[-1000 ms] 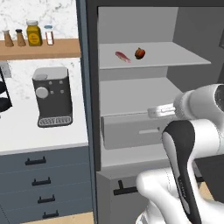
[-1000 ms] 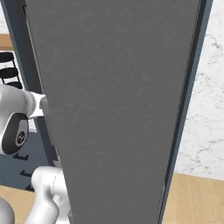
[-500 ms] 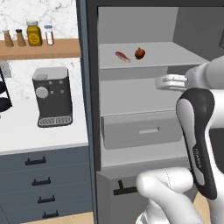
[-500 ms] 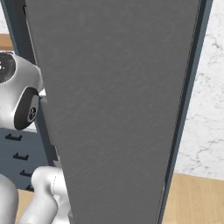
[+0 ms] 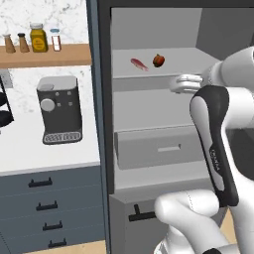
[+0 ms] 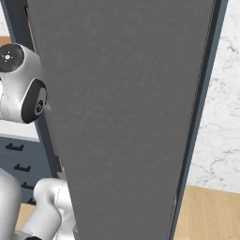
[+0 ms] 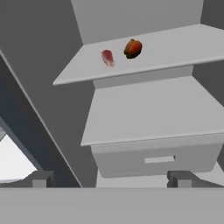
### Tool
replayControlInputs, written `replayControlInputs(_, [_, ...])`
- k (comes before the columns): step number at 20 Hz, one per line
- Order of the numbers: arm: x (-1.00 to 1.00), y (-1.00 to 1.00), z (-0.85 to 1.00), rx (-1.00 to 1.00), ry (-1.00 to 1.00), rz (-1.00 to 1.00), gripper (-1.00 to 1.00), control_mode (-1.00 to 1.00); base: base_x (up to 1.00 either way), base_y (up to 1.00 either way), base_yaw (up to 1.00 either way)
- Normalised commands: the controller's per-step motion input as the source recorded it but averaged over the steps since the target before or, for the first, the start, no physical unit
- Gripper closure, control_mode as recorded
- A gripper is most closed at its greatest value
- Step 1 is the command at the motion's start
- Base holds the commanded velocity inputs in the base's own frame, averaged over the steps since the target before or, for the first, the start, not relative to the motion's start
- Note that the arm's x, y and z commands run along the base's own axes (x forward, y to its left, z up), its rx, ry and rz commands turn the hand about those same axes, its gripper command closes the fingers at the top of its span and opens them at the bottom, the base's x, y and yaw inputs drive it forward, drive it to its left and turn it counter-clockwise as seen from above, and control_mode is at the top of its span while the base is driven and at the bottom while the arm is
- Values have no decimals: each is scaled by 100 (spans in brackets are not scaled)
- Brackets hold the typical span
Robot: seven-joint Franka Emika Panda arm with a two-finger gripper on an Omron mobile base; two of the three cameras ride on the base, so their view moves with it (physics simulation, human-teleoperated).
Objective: Place one bell pepper and one steak in each tupperware on the nearby counter, to pack two identical lunches.
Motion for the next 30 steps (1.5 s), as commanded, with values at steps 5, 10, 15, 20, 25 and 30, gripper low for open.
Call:
replayControlInputs(5, [42,2,0,-5,-14,3,-100,-100,0,0,0])
replayControlInputs(10, [34,0,0,-4,-14,7,-100,-100,0,0,0])
replayControlInputs(15, [42,0,6,-3,2,5,-100,-100,0,0,0])
replayControlInputs(20, [33,0,9,-3,0,3,-100,-100,0,0,0])
replayControlInputs(25, [34,2,0,-2,7,0,-100,-100,0,0,0])
replayControlInputs(30, [44,8,0,-2,8,0,-100,-100,0,0,0])
